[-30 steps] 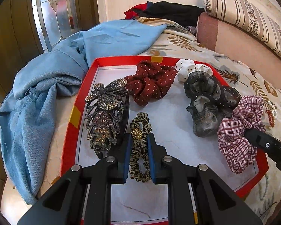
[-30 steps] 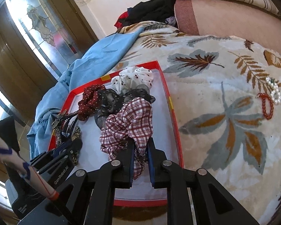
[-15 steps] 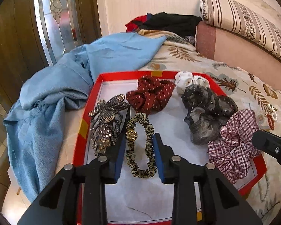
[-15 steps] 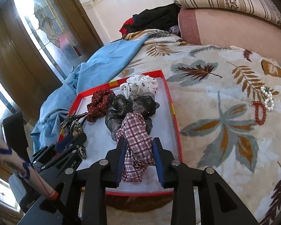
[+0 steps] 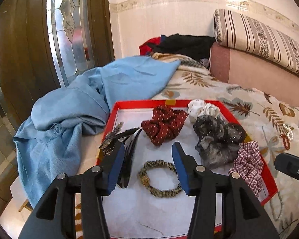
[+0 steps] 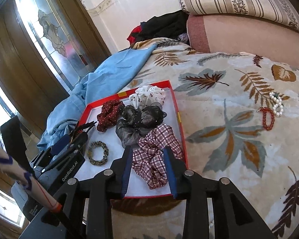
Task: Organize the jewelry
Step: 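Lower both items into the tray and open both tools, then move both open tools back toward the bracelets on the bed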
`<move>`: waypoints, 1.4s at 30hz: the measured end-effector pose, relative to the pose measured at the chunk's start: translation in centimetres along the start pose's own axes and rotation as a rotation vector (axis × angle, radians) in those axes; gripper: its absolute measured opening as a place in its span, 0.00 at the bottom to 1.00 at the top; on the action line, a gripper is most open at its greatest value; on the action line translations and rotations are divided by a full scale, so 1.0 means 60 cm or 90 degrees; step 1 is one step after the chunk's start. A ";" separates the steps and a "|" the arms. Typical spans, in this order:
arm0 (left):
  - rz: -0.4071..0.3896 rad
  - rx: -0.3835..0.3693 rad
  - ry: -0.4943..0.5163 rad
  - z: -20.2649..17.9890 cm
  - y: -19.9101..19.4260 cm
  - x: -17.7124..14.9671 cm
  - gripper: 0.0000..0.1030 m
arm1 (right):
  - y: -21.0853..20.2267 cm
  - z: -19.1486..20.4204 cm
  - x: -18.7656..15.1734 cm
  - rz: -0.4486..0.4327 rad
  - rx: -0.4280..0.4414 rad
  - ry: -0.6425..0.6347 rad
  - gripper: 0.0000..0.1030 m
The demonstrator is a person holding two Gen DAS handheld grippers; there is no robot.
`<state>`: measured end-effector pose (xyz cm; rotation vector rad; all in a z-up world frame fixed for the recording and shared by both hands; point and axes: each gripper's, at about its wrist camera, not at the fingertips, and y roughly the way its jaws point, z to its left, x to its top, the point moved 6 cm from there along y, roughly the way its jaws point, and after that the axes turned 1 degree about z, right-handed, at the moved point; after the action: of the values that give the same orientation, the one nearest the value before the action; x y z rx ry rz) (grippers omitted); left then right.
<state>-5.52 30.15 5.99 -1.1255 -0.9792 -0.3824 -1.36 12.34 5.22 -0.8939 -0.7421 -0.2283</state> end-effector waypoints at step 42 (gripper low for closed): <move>0.068 -0.323 0.121 -0.301 -0.074 -0.035 0.60 | -0.179 -0.429 -0.047 -0.070 -0.114 0.264 0.42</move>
<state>-1.46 11.89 5.23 -1.5588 -0.6656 -0.6617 4.11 -14.60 -0.33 -0.9364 -0.3872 -0.5661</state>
